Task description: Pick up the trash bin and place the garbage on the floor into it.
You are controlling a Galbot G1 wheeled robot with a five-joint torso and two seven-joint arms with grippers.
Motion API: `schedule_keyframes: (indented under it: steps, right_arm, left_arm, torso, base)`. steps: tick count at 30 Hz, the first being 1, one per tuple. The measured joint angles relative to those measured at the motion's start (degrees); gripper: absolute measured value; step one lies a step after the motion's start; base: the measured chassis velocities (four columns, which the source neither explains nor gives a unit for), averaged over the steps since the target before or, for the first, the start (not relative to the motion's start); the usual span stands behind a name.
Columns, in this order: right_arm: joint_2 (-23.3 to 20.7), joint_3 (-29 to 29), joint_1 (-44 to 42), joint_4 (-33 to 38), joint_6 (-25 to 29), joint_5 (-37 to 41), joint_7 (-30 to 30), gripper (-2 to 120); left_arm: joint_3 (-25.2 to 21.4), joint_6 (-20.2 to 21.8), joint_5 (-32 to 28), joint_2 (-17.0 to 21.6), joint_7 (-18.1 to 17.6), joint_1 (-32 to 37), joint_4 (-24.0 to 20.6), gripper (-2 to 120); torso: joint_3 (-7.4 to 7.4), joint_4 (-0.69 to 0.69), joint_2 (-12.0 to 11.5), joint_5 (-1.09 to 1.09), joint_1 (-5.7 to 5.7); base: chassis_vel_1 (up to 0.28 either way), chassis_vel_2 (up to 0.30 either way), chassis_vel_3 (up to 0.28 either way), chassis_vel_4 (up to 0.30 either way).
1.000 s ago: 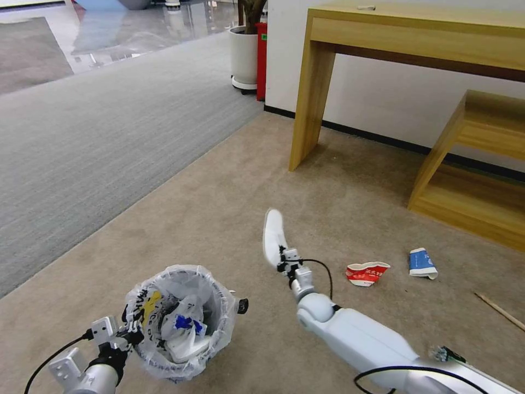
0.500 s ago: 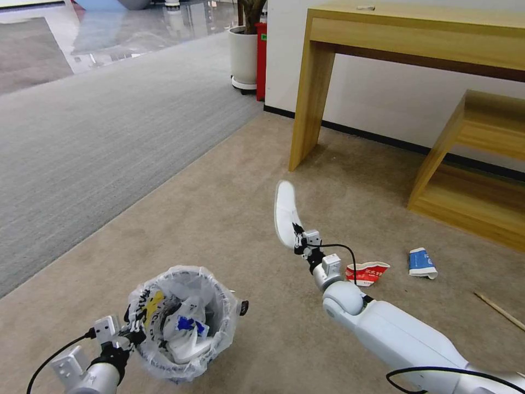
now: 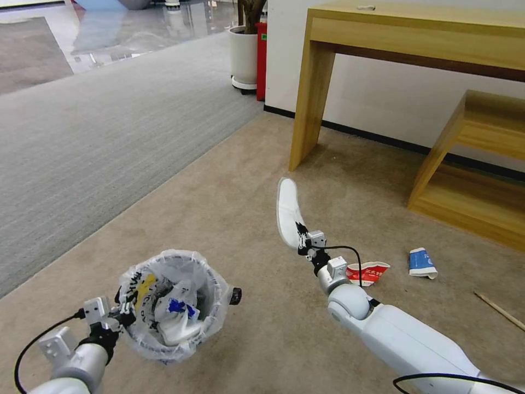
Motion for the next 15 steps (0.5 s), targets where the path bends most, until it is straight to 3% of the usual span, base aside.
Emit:
schedule_keyframes:
  steps: [15]
  right_arm:
    - [-1.15,1.67,-0.39,2.35,0.61,1.26,-1.28,0]
  left_arm:
    - [0.37,0.32,-2.50,3.69,-0.56,-3.75,2.23,1]
  torso:
    - [0.00,0.00,0.00,0.00,0.00]
  base:
    - [0.000,0.000,0.000,0.000]
